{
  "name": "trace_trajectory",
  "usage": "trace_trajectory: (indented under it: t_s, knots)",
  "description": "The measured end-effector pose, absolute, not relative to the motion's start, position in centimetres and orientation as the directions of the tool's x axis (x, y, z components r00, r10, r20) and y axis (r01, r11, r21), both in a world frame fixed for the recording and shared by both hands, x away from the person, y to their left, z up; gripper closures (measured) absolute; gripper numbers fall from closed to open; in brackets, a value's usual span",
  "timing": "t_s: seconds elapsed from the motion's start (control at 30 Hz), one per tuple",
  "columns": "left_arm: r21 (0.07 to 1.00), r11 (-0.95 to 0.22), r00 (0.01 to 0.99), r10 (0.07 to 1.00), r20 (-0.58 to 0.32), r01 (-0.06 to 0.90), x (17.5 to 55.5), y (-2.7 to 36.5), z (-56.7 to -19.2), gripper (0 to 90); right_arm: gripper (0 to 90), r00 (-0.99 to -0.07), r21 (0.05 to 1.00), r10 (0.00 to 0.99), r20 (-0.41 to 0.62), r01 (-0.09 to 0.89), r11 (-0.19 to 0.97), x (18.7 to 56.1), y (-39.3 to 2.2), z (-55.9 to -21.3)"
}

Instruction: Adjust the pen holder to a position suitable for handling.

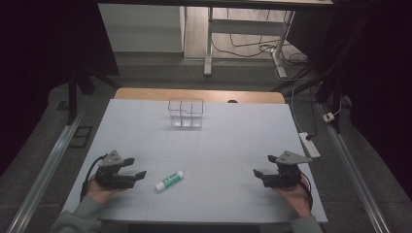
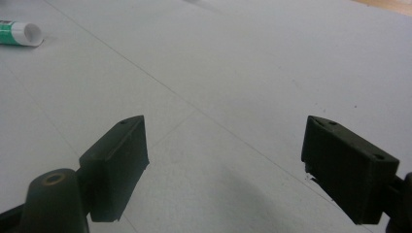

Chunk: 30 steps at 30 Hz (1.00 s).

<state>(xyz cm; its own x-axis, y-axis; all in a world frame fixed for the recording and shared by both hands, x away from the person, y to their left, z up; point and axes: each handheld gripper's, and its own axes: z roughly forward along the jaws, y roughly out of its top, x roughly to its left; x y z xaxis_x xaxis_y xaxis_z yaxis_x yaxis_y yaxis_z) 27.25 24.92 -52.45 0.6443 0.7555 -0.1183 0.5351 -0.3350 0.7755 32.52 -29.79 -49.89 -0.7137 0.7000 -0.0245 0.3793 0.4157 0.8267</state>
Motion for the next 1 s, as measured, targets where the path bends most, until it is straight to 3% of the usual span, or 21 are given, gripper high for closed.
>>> trace_trajectory:
  t_s: [1.0]
  knots:
    - [0.780, -0.325, 0.633, 0.765, -0.116, 0.535, 27.9, 24.7, -51.2, 24.6, 18.0, -0.722, 0.833, 0.692, -0.022, 0.369, 0.412, 32.7, -29.8, -50.1]
